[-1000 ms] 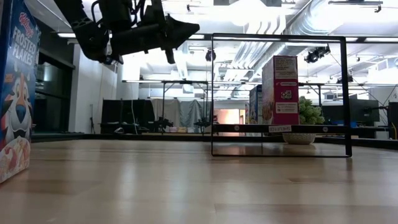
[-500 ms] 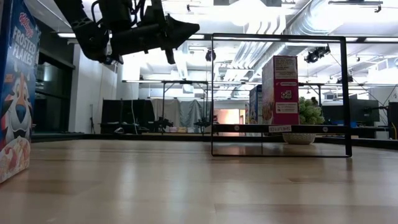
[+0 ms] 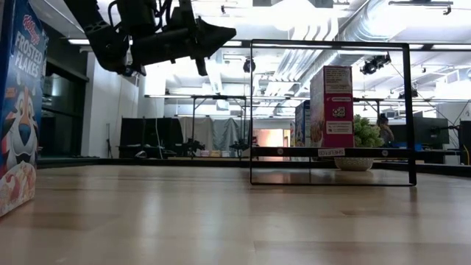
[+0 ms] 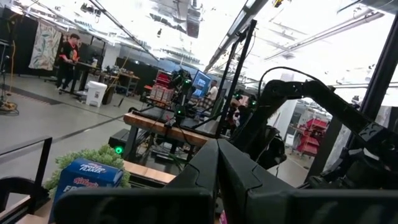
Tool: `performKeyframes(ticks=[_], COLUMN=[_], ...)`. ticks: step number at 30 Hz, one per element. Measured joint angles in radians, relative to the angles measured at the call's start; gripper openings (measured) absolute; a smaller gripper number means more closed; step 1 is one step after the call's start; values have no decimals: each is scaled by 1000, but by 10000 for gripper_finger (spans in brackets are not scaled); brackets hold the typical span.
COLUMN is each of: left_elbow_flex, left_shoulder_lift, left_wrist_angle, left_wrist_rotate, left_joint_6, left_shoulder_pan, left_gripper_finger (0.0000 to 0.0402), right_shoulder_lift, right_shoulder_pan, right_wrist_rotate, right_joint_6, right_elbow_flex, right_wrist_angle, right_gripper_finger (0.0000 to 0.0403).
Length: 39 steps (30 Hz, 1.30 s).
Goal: Stack cereal on shelf
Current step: Put the violet cereal box on the shelf aligned with the other violet cereal box
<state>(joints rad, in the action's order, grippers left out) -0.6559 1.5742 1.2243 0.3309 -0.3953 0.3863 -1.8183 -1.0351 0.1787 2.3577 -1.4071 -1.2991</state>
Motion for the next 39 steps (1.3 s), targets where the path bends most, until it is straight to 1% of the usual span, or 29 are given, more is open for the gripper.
performKeyframes(ticks=[5,11,32,35,39], left_elbow_flex=[0,0,0,0,0], left_shoulder_lift=[0,0,0,0,0], left_wrist_angle=[0,0,4,4,5], left_wrist_rotate=[2,43,42,42,32], left_joint_6=[-23,-34,-48,-47,-41], left_shoulder_pan=[0,0,0,0,0], left_gripper_finger=[0,0,0,0,0], right_shoulder_lift=[0,0,0,0,0], right_shoulder_pan=[0,0,1,8,8], right_wrist_rotate=[-9,-12,-21,-21,-21], right_joint_6=[0,0,-2,-2,-2], right_elbow_flex=[0,0,0,0,0], right_wrist_angle=[-3,-3,-3,-4,-26], right_gripper_finger=[273,273,272,265,241])
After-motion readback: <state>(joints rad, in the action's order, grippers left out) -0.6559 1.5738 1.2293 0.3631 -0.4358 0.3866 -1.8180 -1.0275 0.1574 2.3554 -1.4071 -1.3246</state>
